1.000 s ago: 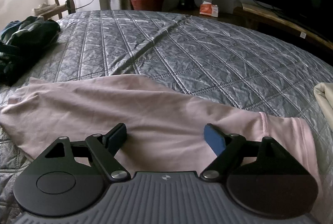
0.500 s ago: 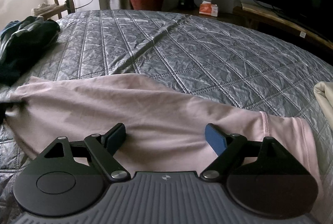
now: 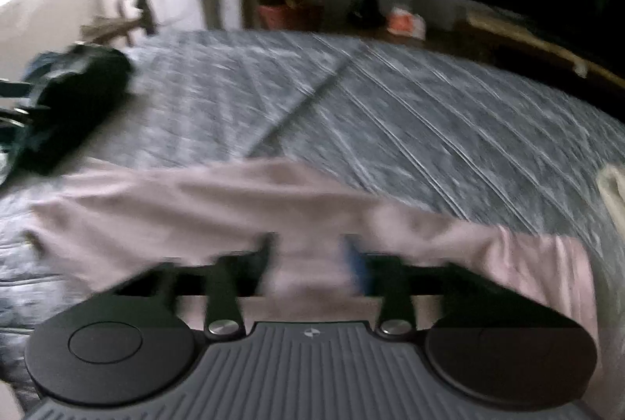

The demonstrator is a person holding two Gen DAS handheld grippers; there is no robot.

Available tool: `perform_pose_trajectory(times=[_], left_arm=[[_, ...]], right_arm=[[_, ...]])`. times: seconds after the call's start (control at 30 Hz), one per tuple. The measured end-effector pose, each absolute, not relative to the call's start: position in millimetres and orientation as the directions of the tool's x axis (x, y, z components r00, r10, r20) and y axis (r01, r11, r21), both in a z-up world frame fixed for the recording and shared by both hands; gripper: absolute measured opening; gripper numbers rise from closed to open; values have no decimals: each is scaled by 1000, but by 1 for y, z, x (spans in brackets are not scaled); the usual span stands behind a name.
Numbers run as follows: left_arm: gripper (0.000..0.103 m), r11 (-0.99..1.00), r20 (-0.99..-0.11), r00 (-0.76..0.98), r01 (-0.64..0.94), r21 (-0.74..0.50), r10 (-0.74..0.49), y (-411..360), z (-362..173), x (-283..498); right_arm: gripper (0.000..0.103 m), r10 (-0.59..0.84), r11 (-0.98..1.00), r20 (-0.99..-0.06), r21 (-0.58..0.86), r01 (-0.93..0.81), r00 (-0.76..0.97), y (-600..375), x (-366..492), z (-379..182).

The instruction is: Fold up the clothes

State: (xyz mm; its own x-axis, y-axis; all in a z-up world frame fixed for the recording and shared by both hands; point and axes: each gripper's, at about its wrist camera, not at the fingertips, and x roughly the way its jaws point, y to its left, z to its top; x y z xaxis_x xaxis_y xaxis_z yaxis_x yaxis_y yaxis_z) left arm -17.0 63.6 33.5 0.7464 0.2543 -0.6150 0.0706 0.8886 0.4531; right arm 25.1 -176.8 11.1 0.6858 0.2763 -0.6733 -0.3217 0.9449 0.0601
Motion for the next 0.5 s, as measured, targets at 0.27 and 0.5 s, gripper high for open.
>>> perform_pose_trajectory(times=[0.27, 0.5], left_arm=[[57, 928, -739, 670, 227, 296, 73, 55, 19, -17], [55, 965, -735, 674, 141, 223, 71, 72, 22, -13]], right_arm=[[45, 495, 776, -687, 75, -626, 532, -81, -3, 22], [61, 548, 732, -634, 48, -679, 546, -44, 30, 39]])
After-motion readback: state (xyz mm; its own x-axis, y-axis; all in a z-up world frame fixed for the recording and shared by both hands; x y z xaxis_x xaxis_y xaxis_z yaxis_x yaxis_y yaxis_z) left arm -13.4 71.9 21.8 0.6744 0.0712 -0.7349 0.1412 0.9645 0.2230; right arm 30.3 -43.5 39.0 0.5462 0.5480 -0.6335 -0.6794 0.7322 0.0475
